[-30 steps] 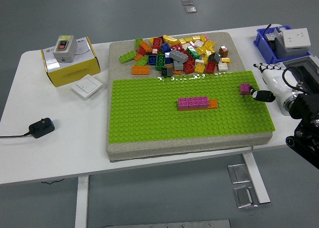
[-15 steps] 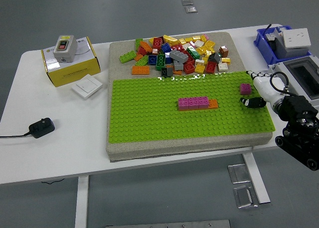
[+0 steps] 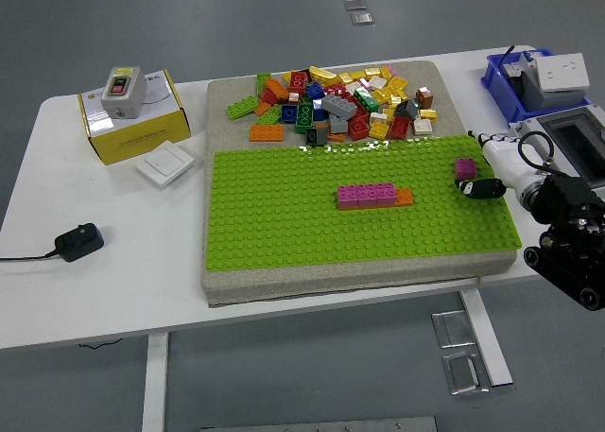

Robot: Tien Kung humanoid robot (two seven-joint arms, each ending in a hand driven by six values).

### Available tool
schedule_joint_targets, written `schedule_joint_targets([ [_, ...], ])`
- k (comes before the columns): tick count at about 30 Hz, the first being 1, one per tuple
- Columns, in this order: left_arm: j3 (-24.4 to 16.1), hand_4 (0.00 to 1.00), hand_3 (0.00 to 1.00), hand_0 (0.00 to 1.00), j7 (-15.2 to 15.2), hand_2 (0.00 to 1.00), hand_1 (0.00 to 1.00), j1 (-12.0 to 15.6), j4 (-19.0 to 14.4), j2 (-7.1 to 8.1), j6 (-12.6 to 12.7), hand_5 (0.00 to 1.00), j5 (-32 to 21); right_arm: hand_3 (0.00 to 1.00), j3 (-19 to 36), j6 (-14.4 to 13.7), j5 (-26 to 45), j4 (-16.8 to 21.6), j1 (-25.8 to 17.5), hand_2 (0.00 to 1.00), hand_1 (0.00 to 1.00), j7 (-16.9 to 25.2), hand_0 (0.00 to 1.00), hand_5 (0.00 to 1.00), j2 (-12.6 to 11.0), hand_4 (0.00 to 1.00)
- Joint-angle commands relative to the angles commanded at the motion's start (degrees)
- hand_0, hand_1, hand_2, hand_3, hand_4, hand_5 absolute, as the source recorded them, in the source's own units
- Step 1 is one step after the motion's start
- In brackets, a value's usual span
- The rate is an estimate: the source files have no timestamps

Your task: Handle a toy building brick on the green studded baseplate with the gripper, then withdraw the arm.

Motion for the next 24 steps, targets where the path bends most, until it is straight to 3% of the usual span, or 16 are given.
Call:
schedule_joint_targets([
  [24,0.29,0.344,0.657,0.664,-0.08,0.661,0.664,-0.47,0.0,-0.17,-0.02,0.659,-0.42,0.889,-1.41,-0.18,2.58,-5.62,1.62,0.99,0.953,2.83,0.942,0.438,1.37,0.65],
])
